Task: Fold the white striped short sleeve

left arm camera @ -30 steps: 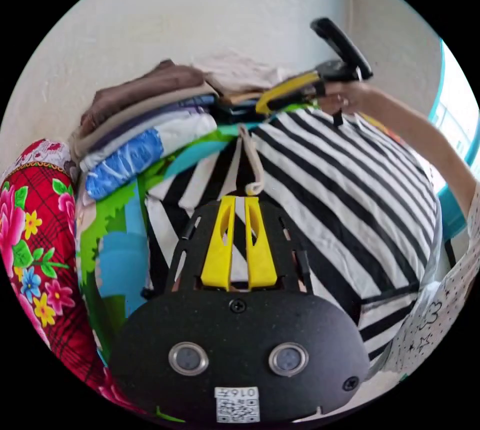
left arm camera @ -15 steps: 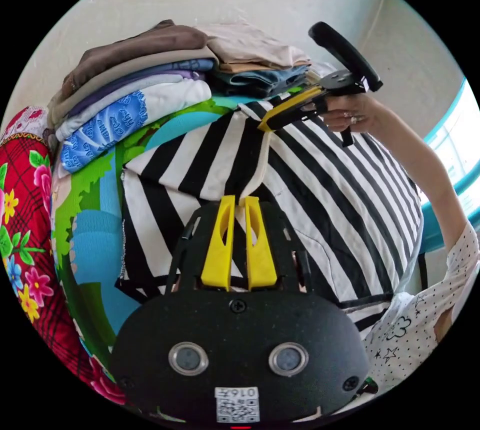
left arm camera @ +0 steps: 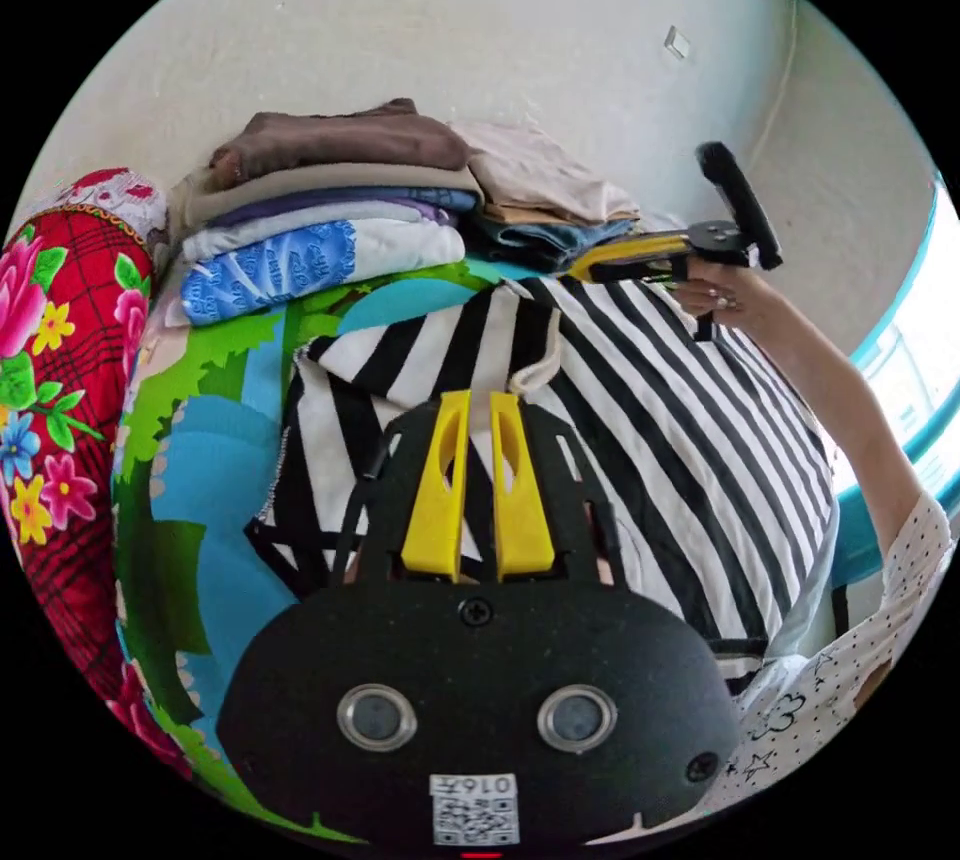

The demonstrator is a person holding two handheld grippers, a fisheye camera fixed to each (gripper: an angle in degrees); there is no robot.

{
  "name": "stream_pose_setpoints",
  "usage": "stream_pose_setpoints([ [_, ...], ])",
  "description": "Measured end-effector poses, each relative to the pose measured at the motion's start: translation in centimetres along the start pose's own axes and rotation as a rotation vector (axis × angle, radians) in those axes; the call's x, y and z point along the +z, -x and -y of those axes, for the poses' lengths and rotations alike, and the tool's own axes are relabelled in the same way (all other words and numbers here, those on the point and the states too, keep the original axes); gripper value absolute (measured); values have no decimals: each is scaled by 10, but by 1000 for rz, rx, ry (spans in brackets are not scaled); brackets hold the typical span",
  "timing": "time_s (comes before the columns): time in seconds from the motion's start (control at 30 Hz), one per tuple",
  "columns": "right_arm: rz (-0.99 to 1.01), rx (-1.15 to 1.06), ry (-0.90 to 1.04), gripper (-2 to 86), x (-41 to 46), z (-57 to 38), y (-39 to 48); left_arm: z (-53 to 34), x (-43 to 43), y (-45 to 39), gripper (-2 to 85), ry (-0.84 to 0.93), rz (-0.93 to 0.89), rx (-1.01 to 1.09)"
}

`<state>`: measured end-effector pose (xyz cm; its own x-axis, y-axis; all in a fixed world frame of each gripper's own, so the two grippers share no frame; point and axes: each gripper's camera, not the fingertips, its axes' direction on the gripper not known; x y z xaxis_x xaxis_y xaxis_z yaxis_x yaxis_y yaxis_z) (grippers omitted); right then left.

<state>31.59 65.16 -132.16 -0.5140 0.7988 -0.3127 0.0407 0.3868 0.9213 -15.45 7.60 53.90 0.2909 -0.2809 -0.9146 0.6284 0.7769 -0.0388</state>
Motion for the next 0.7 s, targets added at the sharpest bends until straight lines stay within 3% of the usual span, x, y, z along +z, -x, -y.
stream_pose_setpoints([
  [0.13,-63,57,-124,88,-57,-70,-44,16,1,36,31,23,197,-29],
  [0.3,-192,289,-38,115,-101,-176,-133,45,34,89,38,80,300,-138],
  [0.4,-250,444,24,115,-113,-244,-179,53,57,108,19,146,258,-191],
  [0.5,-145,571,77,118,-111,-294,-210,54,71,117,-5,152,194,-210],
  [0.7,158,684,-143,101,-114,-342,-217,51,78,113,-9,145,242,-180],
])
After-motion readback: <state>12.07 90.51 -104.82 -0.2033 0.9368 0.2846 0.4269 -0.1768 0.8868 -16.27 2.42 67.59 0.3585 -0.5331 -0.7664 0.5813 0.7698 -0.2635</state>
